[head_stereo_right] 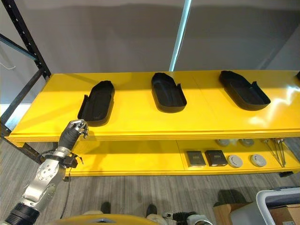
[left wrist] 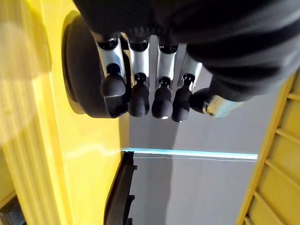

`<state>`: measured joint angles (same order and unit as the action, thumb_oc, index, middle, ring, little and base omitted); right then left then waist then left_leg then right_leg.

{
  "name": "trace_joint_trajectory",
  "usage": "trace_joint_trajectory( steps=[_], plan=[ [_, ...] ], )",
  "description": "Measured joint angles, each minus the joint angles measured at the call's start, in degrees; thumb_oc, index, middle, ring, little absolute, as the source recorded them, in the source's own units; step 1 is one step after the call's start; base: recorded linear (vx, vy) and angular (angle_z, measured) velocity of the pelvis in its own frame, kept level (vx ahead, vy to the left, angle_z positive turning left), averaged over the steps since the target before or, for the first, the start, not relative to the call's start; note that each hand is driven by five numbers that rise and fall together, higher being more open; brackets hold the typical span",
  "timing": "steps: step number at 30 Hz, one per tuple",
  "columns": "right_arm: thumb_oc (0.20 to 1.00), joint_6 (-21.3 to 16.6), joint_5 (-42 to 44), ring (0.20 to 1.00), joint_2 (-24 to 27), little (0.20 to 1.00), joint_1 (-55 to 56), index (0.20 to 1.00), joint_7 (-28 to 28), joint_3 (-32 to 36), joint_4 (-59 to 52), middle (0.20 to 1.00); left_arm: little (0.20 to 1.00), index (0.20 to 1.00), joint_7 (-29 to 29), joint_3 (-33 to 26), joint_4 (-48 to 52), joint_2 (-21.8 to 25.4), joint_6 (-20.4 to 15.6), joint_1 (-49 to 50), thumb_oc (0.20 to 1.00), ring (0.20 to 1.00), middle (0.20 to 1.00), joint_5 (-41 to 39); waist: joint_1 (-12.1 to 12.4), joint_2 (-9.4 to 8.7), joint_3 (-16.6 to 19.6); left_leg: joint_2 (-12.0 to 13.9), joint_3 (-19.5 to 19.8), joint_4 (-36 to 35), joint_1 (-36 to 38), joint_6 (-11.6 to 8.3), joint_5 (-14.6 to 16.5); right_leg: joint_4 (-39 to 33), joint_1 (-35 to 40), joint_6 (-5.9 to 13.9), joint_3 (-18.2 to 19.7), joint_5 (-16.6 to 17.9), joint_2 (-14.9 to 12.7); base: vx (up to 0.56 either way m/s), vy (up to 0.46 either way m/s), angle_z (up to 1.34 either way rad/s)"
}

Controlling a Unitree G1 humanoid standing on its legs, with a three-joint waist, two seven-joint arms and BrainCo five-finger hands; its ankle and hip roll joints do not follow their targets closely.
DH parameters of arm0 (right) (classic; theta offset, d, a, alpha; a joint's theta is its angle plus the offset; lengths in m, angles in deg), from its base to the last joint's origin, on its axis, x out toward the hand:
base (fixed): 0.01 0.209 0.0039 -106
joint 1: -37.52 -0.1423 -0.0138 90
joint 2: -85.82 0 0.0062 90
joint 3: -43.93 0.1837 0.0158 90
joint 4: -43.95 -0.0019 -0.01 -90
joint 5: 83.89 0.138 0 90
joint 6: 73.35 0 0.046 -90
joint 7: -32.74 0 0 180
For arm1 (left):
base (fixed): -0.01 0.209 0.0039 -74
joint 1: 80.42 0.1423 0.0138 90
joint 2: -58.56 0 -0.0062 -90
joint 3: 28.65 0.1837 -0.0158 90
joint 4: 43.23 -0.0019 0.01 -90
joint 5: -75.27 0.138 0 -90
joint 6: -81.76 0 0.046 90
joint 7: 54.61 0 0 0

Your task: Move parts from the plastic box to the shelf.

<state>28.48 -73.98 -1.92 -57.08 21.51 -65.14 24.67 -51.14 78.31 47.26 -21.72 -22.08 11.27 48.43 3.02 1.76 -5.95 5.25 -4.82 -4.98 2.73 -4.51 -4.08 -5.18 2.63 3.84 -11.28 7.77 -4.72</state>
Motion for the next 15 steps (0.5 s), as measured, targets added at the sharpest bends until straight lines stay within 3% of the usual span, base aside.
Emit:
trace_joint_trajectory(
  steps=[5,6,7,12,15],
  plan=[
    [1.000,-0.38,3.92,1.000,0.18,1.000,-0.21,1.000,0.14,0.18,-0.22,1.000,0.200,0.200,2.68,1.17,-1.60,0.05,-0.98,-3.31,0.200,0.200,0.200,0.15,-1.61,0.62,-1.45,-0.01,-0.34,0.01,-1.89,0.20,-0.23,0.00,-2.74,-0.05,1.04,0.14,0.20,-0.07,-0.009,-0.10],
    [1.000,-0.45,4.37,1.000,0.37,1.000,0.16,1.000,0.18,0.19,-0.70,1.000,0.200,0.200,4.05,1.46,-1.71,-0.06,-1.04,-3.99,0.200,0.200,0.200,0.20,-2.29,0.06,-2.28,0.09,-0.71,0.01,-2.80,0.20,-1.13,0.01,-3.83,0.12,1.64,0.58,0.44,-0.10,-0.017,-0.16],
    [1.000,-0.47,4.42,1.000,0.55,1.000,-0.27,1.000,0.26,0.16,-1.83,1.000,0.200,0.200,5.56,1.76,-1.77,-0.03,-1.12,-6.14,0.200,0.200,0.200,0.25,-2.44,0.83,-2.82,0.17,-1.05,0.00,-4.17,0.21,-1.37,0.01,-5.21,0.15,2.09,0.60,0.49,-0.08,-0.020,-0.16],
    [1.000,-1.33,8.11,1.000,0.57,1.000,-1.56,1.000,0.54,0.21,-4.42,1.000,0.200,0.200,10.39,1.67,-2.93,-0.06,-1.22,-12.73,0.200,0.200,0.200,1.21,-4.74,0.88,-9.10,0.29,-1.52,0.02,-5.76,0.38,-2.97,0.00,-7.31,0.02,3.06,1.67,0.79,-0.05,-0.039,-0.07],
    [1.000,-1.69,10.31,1.000,0.44,1.000,-1.72,1.000,1.29,0.27,-4.58,1.000,0.200,0.200,12.73,1.40,-3.83,-0.12,-1.20,-13.82,0.200,0.200,0.200,1.25,-5.53,0.98,-10.49,0.36,-1.71,0.02,-5.72,0.36,-2.97,0.00,-7.50,-0.02,3.41,1.70,0.95,-0.03,-0.030,-0.07]
  ],
)
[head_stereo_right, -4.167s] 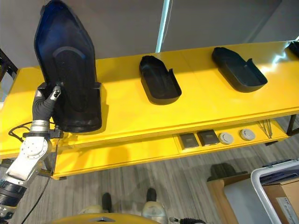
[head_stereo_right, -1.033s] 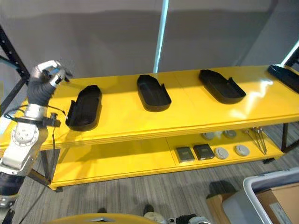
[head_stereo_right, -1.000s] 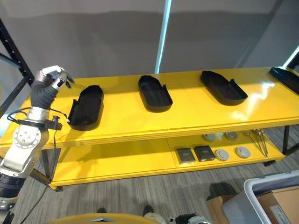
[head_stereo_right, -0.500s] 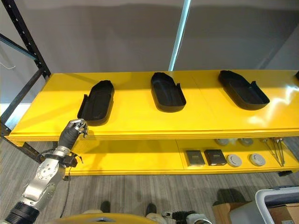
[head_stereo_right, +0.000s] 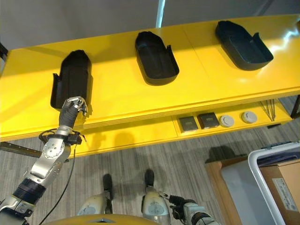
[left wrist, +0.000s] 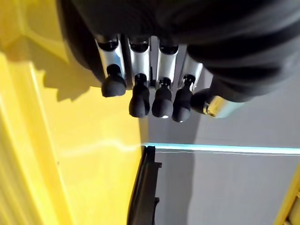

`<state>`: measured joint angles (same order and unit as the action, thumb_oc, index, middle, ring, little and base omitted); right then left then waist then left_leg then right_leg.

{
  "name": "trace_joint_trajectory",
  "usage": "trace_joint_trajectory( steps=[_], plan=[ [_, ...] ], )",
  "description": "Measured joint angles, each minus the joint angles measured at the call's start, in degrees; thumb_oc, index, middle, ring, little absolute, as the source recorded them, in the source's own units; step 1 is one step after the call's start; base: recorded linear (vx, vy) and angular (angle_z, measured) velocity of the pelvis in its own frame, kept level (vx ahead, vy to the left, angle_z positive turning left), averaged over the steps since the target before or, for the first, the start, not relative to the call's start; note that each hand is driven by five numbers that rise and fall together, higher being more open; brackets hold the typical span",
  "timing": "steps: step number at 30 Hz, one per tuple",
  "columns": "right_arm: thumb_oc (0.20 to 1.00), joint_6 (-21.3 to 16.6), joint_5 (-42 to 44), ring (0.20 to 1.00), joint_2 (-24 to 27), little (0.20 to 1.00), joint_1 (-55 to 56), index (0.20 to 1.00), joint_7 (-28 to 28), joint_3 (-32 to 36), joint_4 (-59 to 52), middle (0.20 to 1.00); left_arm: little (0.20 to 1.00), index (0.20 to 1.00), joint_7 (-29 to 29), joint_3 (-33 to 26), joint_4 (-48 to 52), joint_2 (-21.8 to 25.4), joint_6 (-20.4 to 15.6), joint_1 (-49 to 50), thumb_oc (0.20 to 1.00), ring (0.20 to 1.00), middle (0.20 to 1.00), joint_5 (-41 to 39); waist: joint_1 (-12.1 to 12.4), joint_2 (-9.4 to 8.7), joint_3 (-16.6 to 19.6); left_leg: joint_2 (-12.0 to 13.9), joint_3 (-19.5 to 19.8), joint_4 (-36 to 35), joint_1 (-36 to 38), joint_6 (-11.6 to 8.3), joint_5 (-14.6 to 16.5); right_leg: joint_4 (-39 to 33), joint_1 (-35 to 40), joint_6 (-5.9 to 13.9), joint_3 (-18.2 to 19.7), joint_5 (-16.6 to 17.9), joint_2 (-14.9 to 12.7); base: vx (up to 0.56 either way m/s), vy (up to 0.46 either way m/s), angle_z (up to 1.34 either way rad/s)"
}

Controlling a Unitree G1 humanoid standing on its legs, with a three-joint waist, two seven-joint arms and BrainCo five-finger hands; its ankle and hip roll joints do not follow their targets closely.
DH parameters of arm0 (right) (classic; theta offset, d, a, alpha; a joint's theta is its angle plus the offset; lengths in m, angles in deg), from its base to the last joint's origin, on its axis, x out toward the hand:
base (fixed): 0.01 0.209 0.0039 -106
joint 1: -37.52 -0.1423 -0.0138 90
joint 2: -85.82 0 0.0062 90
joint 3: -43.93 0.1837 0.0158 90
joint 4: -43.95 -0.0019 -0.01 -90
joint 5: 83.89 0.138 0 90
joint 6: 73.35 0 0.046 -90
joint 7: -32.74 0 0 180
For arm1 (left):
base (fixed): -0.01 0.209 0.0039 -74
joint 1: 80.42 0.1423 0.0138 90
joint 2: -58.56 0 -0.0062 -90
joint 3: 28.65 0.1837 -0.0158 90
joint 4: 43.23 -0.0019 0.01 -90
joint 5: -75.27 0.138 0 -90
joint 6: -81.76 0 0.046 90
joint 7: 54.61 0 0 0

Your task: Move parts from the plastic box to the shelf.

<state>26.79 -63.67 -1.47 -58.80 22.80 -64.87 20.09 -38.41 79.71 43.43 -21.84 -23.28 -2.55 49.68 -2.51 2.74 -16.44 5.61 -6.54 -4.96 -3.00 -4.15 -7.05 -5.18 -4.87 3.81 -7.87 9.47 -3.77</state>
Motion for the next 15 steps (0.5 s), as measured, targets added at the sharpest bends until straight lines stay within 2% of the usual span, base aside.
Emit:
trace_joint_trajectory(
  steps=[7,15],
  plan=[
    [1.000,-0.42,0.36,1.000,0.04,1.000,-1.10,1.000,0.58,1.12,-0.05,1.000,0.200,0.200,4.75,-1.86,-0.20,-0.23,-0.27,-3.44,0.200,0.200,0.200,1.01,-0.48,0.26,-2.81,-0.04,-0.81,0.01,0.18,0.09,0.20,0.00,-0.20,0.39,0.85,0.15,0.06,-0.01,-0.016,-0.05],
    [1.000,-1.26,0.36,1.000,0.13,1.000,-1.65,1.000,0.54,1.23,-0.28,1.000,0.200,0.200,6.61,-2.70,-0.25,0.33,-1.00,-5.24,0.200,0.200,0.200,1.06,-0.84,0.25,-4.44,-0.08,-1.26,0.03,0.26,-0.14,0.21,0.00,-0.19,0.50,0.95,0.06,0.05,-0.02,-0.004,-0.01]
  ],
)
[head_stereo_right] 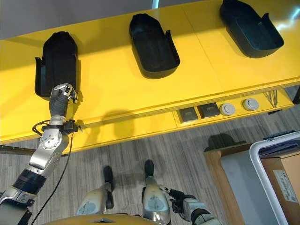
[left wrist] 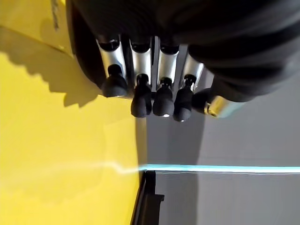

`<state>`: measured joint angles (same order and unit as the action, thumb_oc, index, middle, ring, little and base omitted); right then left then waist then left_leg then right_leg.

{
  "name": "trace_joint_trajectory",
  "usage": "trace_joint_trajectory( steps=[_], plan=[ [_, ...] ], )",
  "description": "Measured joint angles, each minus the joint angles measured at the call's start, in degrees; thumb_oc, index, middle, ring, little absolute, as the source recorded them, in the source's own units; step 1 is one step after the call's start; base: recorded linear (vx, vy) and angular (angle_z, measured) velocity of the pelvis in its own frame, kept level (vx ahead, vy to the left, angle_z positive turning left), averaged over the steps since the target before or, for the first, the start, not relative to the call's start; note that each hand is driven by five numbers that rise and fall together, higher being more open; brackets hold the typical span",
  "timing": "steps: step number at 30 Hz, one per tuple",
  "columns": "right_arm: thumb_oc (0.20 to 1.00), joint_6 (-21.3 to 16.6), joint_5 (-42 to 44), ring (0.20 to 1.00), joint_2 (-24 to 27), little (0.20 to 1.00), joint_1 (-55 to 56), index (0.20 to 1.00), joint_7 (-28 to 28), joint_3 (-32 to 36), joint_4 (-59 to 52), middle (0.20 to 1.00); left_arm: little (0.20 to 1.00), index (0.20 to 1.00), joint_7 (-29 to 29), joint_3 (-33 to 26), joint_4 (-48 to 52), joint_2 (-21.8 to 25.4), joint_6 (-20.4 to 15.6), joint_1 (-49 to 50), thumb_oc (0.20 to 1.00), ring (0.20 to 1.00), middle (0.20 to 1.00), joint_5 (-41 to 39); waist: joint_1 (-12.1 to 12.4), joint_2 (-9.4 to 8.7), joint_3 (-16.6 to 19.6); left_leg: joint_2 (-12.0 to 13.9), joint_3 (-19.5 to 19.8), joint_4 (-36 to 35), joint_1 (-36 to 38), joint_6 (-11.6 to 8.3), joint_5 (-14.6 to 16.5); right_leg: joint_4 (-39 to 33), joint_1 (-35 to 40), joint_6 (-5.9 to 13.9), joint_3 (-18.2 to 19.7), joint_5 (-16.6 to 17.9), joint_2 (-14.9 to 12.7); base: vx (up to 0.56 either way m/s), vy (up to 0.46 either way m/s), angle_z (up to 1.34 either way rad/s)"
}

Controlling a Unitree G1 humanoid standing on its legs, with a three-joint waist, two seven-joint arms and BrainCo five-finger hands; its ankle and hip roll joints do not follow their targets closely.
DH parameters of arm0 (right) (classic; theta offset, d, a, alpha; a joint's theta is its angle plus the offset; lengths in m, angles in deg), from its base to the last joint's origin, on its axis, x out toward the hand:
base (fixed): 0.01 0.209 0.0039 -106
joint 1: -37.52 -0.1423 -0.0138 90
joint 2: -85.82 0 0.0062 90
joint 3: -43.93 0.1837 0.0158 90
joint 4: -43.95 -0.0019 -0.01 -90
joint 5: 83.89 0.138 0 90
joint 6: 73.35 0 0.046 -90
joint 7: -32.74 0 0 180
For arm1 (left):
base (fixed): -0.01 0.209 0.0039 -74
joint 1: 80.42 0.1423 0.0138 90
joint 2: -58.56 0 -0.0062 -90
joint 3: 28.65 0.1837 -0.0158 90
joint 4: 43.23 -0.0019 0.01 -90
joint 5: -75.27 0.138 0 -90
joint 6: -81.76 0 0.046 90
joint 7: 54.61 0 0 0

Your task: Move parts from the plastic box to the shelf.

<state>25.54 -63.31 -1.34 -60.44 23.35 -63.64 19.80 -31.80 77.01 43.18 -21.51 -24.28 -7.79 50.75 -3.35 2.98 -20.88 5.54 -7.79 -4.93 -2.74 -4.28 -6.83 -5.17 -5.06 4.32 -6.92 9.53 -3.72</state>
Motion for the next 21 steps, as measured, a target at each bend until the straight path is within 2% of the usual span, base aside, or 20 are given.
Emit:
trace_joint_trajectory(
  steps=[7,9,13,14,15,16,17,21],
  plan=[
    [1.000,0.06,-0.67,1.000,-0.15,1.000,0.06,1.000,-0.01,-0.06,0.29,1.000,0.200,0.200,-0.46,-0.37,-1.53,-0.10,-0.08,-1.01,0.200,0.200,0.200,-0.01,-0.07,-0.01,-0.14,0.07,0.03,-0.03,3.24,-0.27,1.20,0.00,3.17,0.00,-0.01,-0.59,-0.01,0.00,-0.002,0.00],
    [1.000,0.42,-0.74,1.000,-0.25,1.000,0.01,1.000,-0.02,0.49,0.31,1.000,0.200,0.200,-0.57,-0.71,-0.43,-0.37,-0.48,0.91,0.200,0.200,0.200,2.47,0.16,0.00,-0.05,0.14,0.06,-0.03,5.17,-0.30,1.65,0.01,5.25,-0.05,-0.28,-0.98,-0.04,0.02,-0.006,0.01],
    [1.000,1.60,-1.93,1.000,-0.40,1.000,2.55,1.000,-0.05,0.88,0.38,1.000,0.200,0.200,0.92,-0.88,3.08,-2.27,-3.93,9.69,0.200,0.200,0.200,7.67,1.76,-0.11,4.59,0.23,0.09,-0.03,7.17,-0.23,2.66,0.00,7.43,-0.07,-1.08,-2.26,-0.07,0.04,-0.022,0.06],
    [1.000,1.61,-2.59,1.000,-0.41,1.000,2.81,1.000,-0.04,0.79,0.41,1.000,0.395,0.395,1.86,-0.68,2.95,-2.41,-4.15,11.25,0.395,0.395,0.395,9.04,2.42,-0.23,6.05,0.25,0.24,-0.03,7.29,-0.22,2.77,0.00,7.68,-0.08,-1.59,-2.49,-0.09,0.01,-0.028,0.12],
    [1.000,1.65,-2.94,1.000,-0.43,1.000,3.38,1.000,-0.04,0.76,0.47,1.000,0.476,0.476,3.03,-0.46,2.83,-2.38,-4.43,12.47,0.476,0.476,0.476,10.28,2.95,-0.40,6.92,0.26,0.26,-0.03,7.79,0.00,2.65,0.00,8.27,-0.21,-1.64,-2.49,-0.09,0.00,-0.029,0.10],
    [1.000,1.62,-3.01,1.000,-0.43,1.000,3.67,1.000,-0.02,0.77,0.63,1.000,0.837,0.837,4.29,-0.16,2.57,-2.34,-4.73,13.62,0.837,0.837,0.837,11.25,3.44,-0.56,7.69,0.25,0.36,-0.03,8.24,0.06,2.79,0.00,8.96,-0.25,-1.75,-2.67,-0.09,0.00,-0.026,0.10],
    [1.000,1.60,-2.96,1.000,-0.43,1.000,3.69,1.000,0.01,0.78,0.71,1.000,1.000,1.000,6.07,0.16,1.73,-2.27,-5.25,14.79,1.000,1.000,1.000,12.78,4.00,-0.80,8.68,0.19,0.62,-0.03,8.77,0.08,2.93,0.00,9.48,-0.18,-1.81,-2.89,-0.12,0.00,-0.030,0.10],
    [1.000,2.15,-2.33,1.000,-0.53,1.000,3.13,1.000,0.04,0.87,0.92,1.000,1.000,1.000,11.02,0.78,-5.17,-1.60,-6.57,19.34,1.000,1.000,1.000,18.92,5.22,-1.68,11.17,-0.05,1.90,-0.04,9.09,0.16,3.10,-0.01,11.06,0.24,-3.07,-3.72,-0.36,-0.02,-0.019,0.18]
  ],
)
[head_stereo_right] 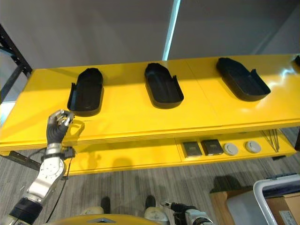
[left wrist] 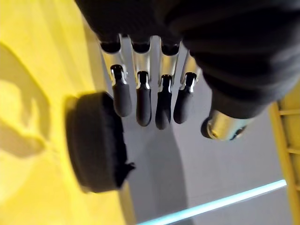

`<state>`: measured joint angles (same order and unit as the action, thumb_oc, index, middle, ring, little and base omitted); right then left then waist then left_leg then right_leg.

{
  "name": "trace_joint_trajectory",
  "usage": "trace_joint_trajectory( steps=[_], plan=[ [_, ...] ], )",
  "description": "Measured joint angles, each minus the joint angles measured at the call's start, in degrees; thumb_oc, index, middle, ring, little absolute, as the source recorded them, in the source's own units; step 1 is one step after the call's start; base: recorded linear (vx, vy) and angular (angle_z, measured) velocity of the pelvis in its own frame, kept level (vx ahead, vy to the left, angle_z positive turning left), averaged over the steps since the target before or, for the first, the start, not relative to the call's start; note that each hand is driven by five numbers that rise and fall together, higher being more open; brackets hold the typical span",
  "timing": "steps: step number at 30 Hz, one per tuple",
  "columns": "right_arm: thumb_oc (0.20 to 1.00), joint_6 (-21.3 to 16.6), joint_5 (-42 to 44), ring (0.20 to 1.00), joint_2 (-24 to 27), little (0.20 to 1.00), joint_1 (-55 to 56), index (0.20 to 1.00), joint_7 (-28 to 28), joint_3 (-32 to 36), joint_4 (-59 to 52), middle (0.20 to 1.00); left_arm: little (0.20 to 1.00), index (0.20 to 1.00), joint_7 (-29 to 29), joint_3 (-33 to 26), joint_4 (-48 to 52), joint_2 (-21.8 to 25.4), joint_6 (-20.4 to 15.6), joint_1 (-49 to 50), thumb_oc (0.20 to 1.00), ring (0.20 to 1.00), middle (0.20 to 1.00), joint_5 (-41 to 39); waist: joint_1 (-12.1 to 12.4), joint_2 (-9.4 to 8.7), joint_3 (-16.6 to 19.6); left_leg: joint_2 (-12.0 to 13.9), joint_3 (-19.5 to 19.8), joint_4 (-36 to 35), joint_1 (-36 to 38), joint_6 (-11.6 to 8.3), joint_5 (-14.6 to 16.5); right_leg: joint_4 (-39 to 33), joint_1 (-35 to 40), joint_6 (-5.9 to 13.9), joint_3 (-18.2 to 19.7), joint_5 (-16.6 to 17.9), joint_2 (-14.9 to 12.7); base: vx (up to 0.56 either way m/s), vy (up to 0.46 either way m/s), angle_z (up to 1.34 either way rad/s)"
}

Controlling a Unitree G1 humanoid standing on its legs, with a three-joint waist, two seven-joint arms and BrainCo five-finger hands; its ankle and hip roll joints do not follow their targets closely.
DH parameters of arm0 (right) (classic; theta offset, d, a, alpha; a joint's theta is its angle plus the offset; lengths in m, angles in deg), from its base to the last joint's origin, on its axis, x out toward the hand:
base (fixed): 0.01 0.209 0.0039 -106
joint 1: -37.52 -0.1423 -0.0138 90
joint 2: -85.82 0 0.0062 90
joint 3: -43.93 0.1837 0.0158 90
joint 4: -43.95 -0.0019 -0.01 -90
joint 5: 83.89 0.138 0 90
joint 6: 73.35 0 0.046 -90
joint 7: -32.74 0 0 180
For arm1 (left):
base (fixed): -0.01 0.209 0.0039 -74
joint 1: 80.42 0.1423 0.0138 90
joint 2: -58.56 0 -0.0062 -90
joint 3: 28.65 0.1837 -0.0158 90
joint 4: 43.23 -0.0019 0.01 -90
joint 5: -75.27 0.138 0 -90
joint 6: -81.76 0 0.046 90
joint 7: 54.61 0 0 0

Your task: Move parts from the plastic box to the shelf.

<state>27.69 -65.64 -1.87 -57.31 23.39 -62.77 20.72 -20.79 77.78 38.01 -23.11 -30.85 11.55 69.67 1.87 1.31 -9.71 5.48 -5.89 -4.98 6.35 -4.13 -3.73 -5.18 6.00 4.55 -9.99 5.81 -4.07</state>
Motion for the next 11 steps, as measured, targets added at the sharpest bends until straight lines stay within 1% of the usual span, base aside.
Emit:
trace_joint_trajectory(
  steps=[1,2,3,4,5,6,7,8,9,11],
  plan=[
    [1.000,0.22,-0.01,1.000,-0.06,1.000,-0.27,1.000,-0.04,0.02,0.18,1.000,1.000,1.000,1.18,0.18,-2.10,0.41,-0.33,1.03,1.000,1.000,1.000,2.62,0.93,-0.03,0.54,0.01,0.25,0.00,-0.08,-0.01,-0.03,0.00,0.02,-0.03,-0.23,-0.01,0.02,-0.06,-0.007,0.18],
    [1.000,0.39,-0.04,1.000,-0.16,1.000,-0.72,1.000,-0.11,-0.01,1.82,1.000,1.000,1.000,3.43,1.67,-7.66,1.25,-0.49,2.27,1.000,1.000,1.000,5.61,1.63,0.10,1.08,-0.02,0.96,-0.01,-0.36,-0.19,-0.03,0.00,0.08,-0.30,-0.68,-0.19,0.00,-0.06,0.003,0.18],
    [1.000,0.45,-0.05,1.000,-0.30,1.000,-1.16,1.000,-0.11,-0.02,2.33,1.000,1.000,1.000,4.69,2.64,-11.57,1.51,-0.48,2.57,1.000,1.000,1.000,7.06,1.75,0.28,1.37,-0.07,1.25,-0.01,-0.52,-0.27,-0.09,0.00,0.12,-0.42,-1.13,-0.27,-0.08,-0.06,0.010,0.20],
    [1.000,0.46,-0.04,1.000,-0.45,1.000,-1.25,1.000,-0.17,-0.05,3.41,1.000,1.000,1.000,7.27,3.75,-16.67,1.18,0.02,3.55,1.000,1.000,1.000,8.04,1.73,0.48,1.59,-0.06,1.35,0.00,-0.61,-0.28,-0.13,0.00,0.13,-0.44,-1.48,-0.29,-0.14,-0.04,0.013,0.16],
    [1.000,0.48,-0.04,1.000,-0.75,1.000,-1.27,1.000,-0.23,-0.06,4.04,1.000,1.000,1.000,9.71,4.31,-19.07,0.57,-0.32,4.19,1.000,1.000,1.000,9.26,1.95,0.82,1.82,-0.05,1.38,0.00,-0.70,-0.28,-0.16,0.00,0.16,-0.46,-1.71,-0.29,-0.19,-0.06,0.015,0.15],
    [1.000,0.76,-0.05,1.000,-1.08,1.000,-1.01,1.000,-0.50,-0.15,4.60,1.000,1.000,1.000,13.28,3.38,-27.15,-2.77,1.67,5.42,1.000,1.000,1.000,7.60,2.36,1.83,2.49,-0.05,1.35,-0.01,-1.20,-0.29,-0.22,0.00,-0.08,-0.45,-2.02,-0.28,-0.33,-0.06,0.012,0.10],
    [1.000,0.82,-0.06,1.000,-1.31,1.000,-0.94,1.000,-0.58,-0.16,4.92,1.000,1.000,1.000,14.80,1.72,-33.13,-5.13,2.28,6.28,1.000,1.000,1.000,6.13,2.34,2.06,2.47,-0.04,1.38,-0.01,-1.26,-0.31,-0.22,0.00,-0.07,-0.40,-2.22,-0.25,-0.37,-0.05,0.006,0.04],
    [1.000,1.06,-0.06,1.000,-1.67,1.000,-0.97,1.000,-0.66,-0.16,5.85,1.000,1.000,1.000,16.10,-3.24,-41.38,-8.93,1.74,6.83,1.000,1.000,1.000,4.35,2.13,2.52,2.74,-0.02,1.51,0.01,-1.17,-0.32,-0.22,0.00,-0.05,-0.36,-2.66,-0.22,-0.41,0.00,0.000,0.00],
    [1.000,1.56,-0.05,1.000,-2.07,1.000,-0.64,1.000,-0.76,-0.15,6.40,1.000,1.000,1.000,17.58,-8.68,-48.97,-12.28,2.95,6.90,1.000,1.000,1.000,0.78,2.07,2.64,2.94,-0.02,1.62,0.00,-1.37,-0.32,-0.22,0.00,-0.01,-0.39,-3.05,-0.31,-0.43,-0.03,-0.004,0.13],
    [1.000,1.76,0.34,1.000,-1.93,1.000,0.42,1.000,-1.22,0.11,6.69,1.000,1.000,1.000,19.19,-11.10,-52.63,-12.94,3.57,10.33,1.000,1.000,1.000,-2.95,2.69,2.60,2.88,0.05,2.28,0.00,-2.05,-0.32,-0.24,0.00,-0.24,-0.45,-3.59,-0.47,-0.44,-0.02,-0.007,0.25]
  ],
)
